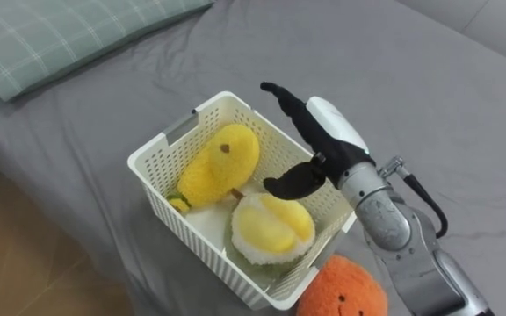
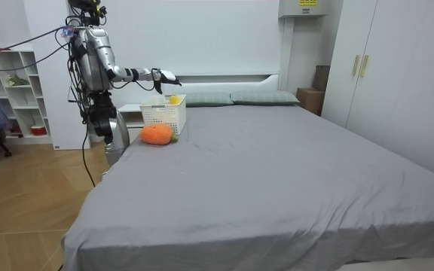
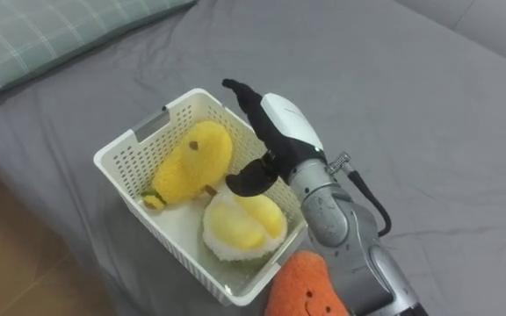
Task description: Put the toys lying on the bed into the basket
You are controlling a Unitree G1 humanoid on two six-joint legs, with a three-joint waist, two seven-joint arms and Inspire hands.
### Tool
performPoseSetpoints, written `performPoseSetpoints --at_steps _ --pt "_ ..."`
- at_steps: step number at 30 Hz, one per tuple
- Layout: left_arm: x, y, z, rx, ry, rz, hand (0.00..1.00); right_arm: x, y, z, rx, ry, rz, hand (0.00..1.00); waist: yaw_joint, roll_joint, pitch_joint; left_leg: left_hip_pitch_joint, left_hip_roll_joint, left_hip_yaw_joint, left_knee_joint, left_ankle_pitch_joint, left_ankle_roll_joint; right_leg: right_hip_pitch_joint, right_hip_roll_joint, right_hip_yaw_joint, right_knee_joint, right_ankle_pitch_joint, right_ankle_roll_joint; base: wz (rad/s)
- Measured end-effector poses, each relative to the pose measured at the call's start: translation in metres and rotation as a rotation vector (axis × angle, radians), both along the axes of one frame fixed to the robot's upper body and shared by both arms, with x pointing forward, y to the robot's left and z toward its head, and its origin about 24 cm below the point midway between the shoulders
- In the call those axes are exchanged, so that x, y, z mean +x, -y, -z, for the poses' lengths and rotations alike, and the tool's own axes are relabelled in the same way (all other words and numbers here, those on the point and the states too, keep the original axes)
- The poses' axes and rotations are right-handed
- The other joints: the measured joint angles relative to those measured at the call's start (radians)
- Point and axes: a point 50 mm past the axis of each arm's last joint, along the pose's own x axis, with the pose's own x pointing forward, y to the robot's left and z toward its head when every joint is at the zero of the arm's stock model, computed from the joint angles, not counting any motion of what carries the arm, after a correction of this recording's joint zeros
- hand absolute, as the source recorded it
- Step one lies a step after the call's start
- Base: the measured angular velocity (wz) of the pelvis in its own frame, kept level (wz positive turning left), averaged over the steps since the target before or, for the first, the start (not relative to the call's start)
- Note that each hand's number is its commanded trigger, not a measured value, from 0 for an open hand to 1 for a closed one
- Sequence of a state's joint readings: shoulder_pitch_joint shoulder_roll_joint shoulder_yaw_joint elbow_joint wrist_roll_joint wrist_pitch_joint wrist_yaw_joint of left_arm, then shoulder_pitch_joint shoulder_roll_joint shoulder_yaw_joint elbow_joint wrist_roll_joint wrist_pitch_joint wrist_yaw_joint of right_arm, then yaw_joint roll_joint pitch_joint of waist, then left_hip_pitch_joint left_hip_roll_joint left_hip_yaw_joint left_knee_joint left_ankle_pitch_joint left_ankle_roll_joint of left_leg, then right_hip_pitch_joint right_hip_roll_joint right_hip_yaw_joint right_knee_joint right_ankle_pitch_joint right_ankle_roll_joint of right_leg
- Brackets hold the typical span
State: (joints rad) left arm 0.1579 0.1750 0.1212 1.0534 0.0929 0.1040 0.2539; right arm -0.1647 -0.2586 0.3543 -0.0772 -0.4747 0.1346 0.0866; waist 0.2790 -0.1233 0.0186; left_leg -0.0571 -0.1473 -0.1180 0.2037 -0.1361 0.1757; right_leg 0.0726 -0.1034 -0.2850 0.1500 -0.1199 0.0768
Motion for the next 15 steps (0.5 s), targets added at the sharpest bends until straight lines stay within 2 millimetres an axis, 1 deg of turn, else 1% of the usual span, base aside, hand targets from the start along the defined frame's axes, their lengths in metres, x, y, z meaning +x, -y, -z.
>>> performPoseSetpoints --at_steps 1,3,4,6,8,10,12,14,15 --pt "0.0 -0.001 -0.001 0.002 0.005 -0.009 0.0 0.001 0.002 -0.001 0.003 0.006 0.006 0.0 -0.002 0.0 -0.0001 0.0 0.0 0.0 0.0 0.0 0.0 0.001 0.0 0.002 0.0 0.0 0.0 0.0" --pt "0.0 -0.004 -0.003 0.008 0.026 -0.038 0.0 0.004 0.017 -0.006 0.023 0.029 0.069 0.0 -0.008 0.0 0.0 0.004 0.0 0.004 0.0 0.0 0.0 0.007 0.0 0.011 -0.001 0.0 0.0 -0.04" --pt "0.0 -0.005 -0.003 0.01 0.029 -0.042 0.0 0.005 0.021 -0.008 0.035 0.034 0.088 0.0 -0.008 0.0 0.0001 0.006 0.0 0.007 -0.001 0.0 0.0 0.008 0.0 0.014 -0.002 0.0 0.0 -0.09" --pt "-0.003 -0.007 -0.003 0.014 0.029 -0.055 0.0 0.007 0.034 -0.011 0.094 0.045 0.146 0.0 -0.012 0.001 0.0005 0.017 0.0 0.02 -0.008 0.0 0.0 0.011 -0.001 0.042 -0.002 -0.002 0.003 -0.17" --pt "-0.006 -0.007 -0.003 0.015 0.025 -0.058 0.0 0.007 0.038 -0.012 0.123 0.052 0.165 0.0 -0.029 0.002 0.0007 0.017 0.0 0.026 -0.008 0.0 0.0 0.01 -0.001 0.05 -0.002 -0.004 0.005 -0.12" --pt "-0.007 -0.007 -0.003 0.016 0.025 -0.061 0.0 0.005 0.041 -0.012 0.135 0.061 0.177 0.0 -0.036 0.003 0.0007 0.016 0.0 0.035 -0.008 0.0 0.0 0.006 -0.001 0.063 -0.001 -0.005 0.005 -0.13" --pt "-0.007 -0.007 -0.004 0.016 0.025 -0.063 0.0 0.002 0.046 -0.007 0.152 0.055 0.205 0.0 -0.048 0.008 -0.0015 0.017 0.002 0.043 -0.008 0.0 0.0 -0.001 -0.001 0.065 0.002 -0.005 0.005 -0.12" --pt "-0.01 -0.008 -0.003 0.019 0.019 -0.072 0.0 -0.004 0.053 0.009 0.157 0.009 0.248 0.0 -0.059 0.012 -0.0065 0.019 0.004 0.059 -0.008 0.0 0.001 -0.002 0.0 0.069 0.001 -0.005 0.005 -0.19" --pt "-0.011 -0.007 -0.003 0.018 0.017 -0.076 0.0 -0.01 0.059 0.016 0.16 -0.02 0.275 0.0 -0.064 0.018 -0.0075 0.019 0.004 0.062 -0.009 0.0 0.001 -0.001 0.0 0.075 0.001 -0.005 0.005 -0.15"
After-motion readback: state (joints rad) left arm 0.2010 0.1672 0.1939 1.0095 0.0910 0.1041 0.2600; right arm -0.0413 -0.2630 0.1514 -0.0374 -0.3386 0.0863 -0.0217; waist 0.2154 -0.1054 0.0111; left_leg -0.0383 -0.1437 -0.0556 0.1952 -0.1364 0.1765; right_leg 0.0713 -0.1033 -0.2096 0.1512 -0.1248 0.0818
